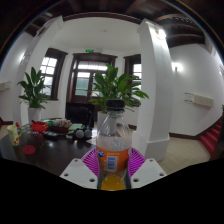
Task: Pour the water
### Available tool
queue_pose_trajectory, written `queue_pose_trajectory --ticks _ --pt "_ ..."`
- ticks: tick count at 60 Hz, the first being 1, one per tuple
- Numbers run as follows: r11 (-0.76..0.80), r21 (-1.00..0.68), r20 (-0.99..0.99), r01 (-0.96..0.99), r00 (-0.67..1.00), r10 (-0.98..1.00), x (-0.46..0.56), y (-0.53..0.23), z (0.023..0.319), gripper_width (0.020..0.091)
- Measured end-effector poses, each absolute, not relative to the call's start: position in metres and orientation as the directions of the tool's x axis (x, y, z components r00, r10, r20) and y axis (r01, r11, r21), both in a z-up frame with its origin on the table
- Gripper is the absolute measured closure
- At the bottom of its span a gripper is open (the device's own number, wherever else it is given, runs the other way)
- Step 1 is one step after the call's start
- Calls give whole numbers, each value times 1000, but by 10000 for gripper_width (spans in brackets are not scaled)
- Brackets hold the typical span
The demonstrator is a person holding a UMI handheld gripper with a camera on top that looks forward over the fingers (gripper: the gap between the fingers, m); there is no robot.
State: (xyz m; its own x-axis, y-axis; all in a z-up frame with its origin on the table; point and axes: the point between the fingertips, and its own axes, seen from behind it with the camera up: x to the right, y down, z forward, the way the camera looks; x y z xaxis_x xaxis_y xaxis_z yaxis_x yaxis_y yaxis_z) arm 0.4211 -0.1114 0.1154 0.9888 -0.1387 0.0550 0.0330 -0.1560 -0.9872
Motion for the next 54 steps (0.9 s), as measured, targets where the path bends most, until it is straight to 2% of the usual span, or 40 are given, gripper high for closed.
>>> queue_pose_trajectory --ticks 2,13,23,30,38,45,54 --pt "-164 -985 72 49 988 -137 419 -110 114 801" --pt "-187 -968 196 170 972 -131 399 -107 117 800" --pt "-165 -872 470 460 883 -20 328 -85 146 801" --pt "-119 -714 689 690 723 55 253 -61 165 799" --pt "-33 -509 855 860 509 101 165 -43 184 798" --pt "42 -295 951 955 290 104 103 -31 195 798" --pt "119 -10 997 993 1 75 32 -26 189 799"
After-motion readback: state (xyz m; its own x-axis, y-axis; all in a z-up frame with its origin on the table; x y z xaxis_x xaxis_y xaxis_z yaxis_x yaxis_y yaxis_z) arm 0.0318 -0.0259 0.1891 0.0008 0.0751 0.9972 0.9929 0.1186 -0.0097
